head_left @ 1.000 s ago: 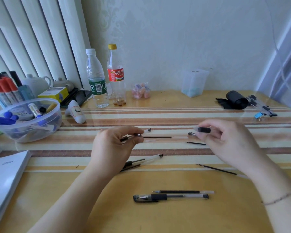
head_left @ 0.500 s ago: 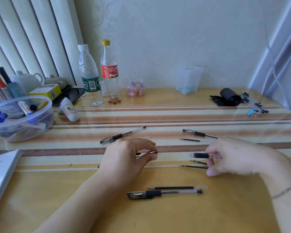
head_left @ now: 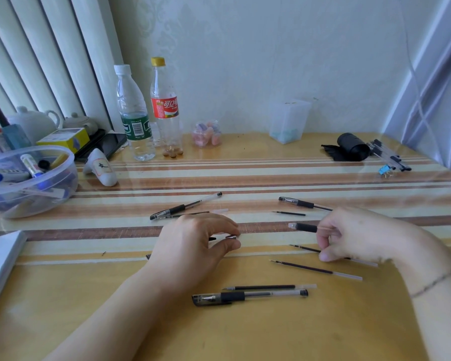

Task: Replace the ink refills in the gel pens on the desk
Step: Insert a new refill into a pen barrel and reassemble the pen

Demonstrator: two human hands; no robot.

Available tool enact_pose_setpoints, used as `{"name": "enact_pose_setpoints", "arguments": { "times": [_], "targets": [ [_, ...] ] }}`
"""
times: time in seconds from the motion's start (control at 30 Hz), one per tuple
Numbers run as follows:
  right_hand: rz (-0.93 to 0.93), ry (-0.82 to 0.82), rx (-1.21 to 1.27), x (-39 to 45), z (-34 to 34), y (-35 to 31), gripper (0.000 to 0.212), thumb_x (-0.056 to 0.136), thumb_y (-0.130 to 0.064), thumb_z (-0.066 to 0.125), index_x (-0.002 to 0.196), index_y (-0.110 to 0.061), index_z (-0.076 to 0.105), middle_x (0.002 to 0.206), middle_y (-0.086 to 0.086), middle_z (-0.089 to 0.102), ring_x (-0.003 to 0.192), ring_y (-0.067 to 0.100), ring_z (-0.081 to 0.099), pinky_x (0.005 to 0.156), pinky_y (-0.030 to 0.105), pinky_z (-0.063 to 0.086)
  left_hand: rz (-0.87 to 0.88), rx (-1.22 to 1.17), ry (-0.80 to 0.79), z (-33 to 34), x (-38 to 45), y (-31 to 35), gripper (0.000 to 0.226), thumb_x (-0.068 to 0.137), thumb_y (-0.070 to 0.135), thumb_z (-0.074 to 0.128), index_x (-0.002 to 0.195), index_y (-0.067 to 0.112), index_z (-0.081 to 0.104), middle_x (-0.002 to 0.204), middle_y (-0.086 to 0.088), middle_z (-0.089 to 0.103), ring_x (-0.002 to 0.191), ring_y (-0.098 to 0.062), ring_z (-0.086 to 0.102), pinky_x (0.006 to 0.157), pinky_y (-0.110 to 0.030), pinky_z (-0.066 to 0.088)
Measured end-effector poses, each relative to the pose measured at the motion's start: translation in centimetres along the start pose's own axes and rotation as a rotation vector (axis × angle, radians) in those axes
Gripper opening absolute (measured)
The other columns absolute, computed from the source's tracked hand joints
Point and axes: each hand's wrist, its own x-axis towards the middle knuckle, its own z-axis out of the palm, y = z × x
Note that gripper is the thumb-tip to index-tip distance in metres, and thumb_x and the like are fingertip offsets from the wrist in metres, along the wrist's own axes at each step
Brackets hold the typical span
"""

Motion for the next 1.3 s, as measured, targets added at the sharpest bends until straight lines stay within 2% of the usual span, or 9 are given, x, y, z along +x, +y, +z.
{"name": "enact_pose_setpoints", "arguments": {
  "times": [0.1,0.2,0.27,0.37,0.57,0.9,1.03,1.13,1.3],
  "targets": [
    [0.003,0.018,-0.017,0.1,0.1,0.0,0.016,0.079,-0.033,0.074,0.066,-0.029,0.066,0.049,-0.011,0.053,0.049,0.006,0.048,0.052,0.024,0.040,0.017,0.006,-0.015,0.1,-0.1,0.3,0.016,0.082,0.046,0.068,0.094,0.036,0.073,0.100,0.028,0.070,0.094,0.007,0.064,0.069,-0.025,0.055],
    [-0.002,0.047,-0.059,0.2,0.4,-0.5,0.015,0.080,-0.034,0.069,0.067,-0.030,0.064,0.062,-0.009,0.061,0.058,0.012,0.057,0.056,0.031,0.049,0.021,-0.007,-0.014,0.1,-0.1,0.4,0.017,0.083,0.046,0.066,0.095,0.037,0.072,0.100,0.027,0.070,0.094,0.007,0.063,0.068,-0.023,0.054],
    [0.009,0.054,-0.067,0.4,0.5,-0.5,0.012,0.079,-0.034,0.071,0.071,-0.030,0.062,0.072,-0.009,0.063,0.066,0.014,0.062,0.062,0.035,0.053,0.016,-0.001,-0.015,0.0,-0.1,0.4,0.016,0.084,0.046,0.066,0.096,0.037,0.072,0.100,0.027,0.070,0.093,0.007,0.063,0.069,-0.025,0.055],
    [0.076,0.091,-0.036,0.4,0.2,0.2,0.024,0.075,-0.040,0.077,0.074,-0.028,0.058,0.077,-0.009,0.059,0.069,0.013,0.056,0.064,0.033,0.048,0.020,0.015,-0.024,0.0,-0.2,0.3,0.016,0.084,0.046,0.065,0.096,0.037,0.072,0.099,0.027,0.070,0.092,0.007,0.063,0.071,-0.026,0.055],
    [0.081,0.038,0.014,0.1,0.2,0.1,0.019,0.080,-0.032,0.074,0.065,-0.023,0.067,0.056,-0.013,0.062,0.058,0.009,0.055,0.054,0.025,0.045,0.033,0.028,-0.021,-0.1,-0.1,0.4,0.018,0.086,0.047,0.063,0.096,0.036,0.072,0.099,0.026,0.070,0.092,0.005,0.064,0.071,-0.027,0.055],
    [0.016,0.083,-0.078,0.4,1.2,-1.7,0.022,0.077,-0.035,0.060,0.075,-0.014,0.069,0.059,-0.004,0.051,0.052,0.014,0.041,0.050,0.028,0.035,0.052,0.009,0.003,-0.2,-0.2,0.8,0.022,0.086,0.049,0.059,0.095,0.035,0.073,0.099,0.026,0.070,0.092,0.005,0.064,0.068,-0.026,0.055],
    [-0.092,0.100,0.066,0.1,0.9,-2.2,0.016,0.077,-0.034,0.061,0.063,-0.026,0.061,0.059,-0.006,0.058,0.053,0.011,0.044,0.052,0.029,0.038,0.071,-0.029,0.054,-0.2,-0.1,0.8,0.020,0.085,0.045,0.061,0.094,0.033,0.074,0.099,0.024,0.071,0.094,0.004,0.064,0.071,-0.029,0.056],
    [-0.218,0.119,0.055,-0.7,0.9,-3.6,0.008,0.076,-0.038,0.058,0.068,-0.035,0.057,0.048,-0.017,0.050,0.043,0.005,0.038,0.042,0.016,0.030,0.153,-0.064,0.146,-0.3,-0.1,1.1,0.017,0.087,0.038,0.064,0.095,0.029,0.076,0.107,0.019,0.070,0.096,0.001,0.066,0.068,-0.029,0.056],
    [-0.402,0.101,0.036,-1.3,1.9,-5.8,0.004,0.074,-0.034,0.055,0.075,-0.030,0.055,0.061,-0.013,0.058,0.049,0.005,0.041,0.046,0.018,0.035,0.276,0.019,0.148,-0.6,0.0,1.2,0.015,0.088,0.035,0.064,0.096,0.028,0.075,0.109,0.017,0.069,0.090,-0.005,0.068,0.059,-0.029,0.055]
  ]
}}
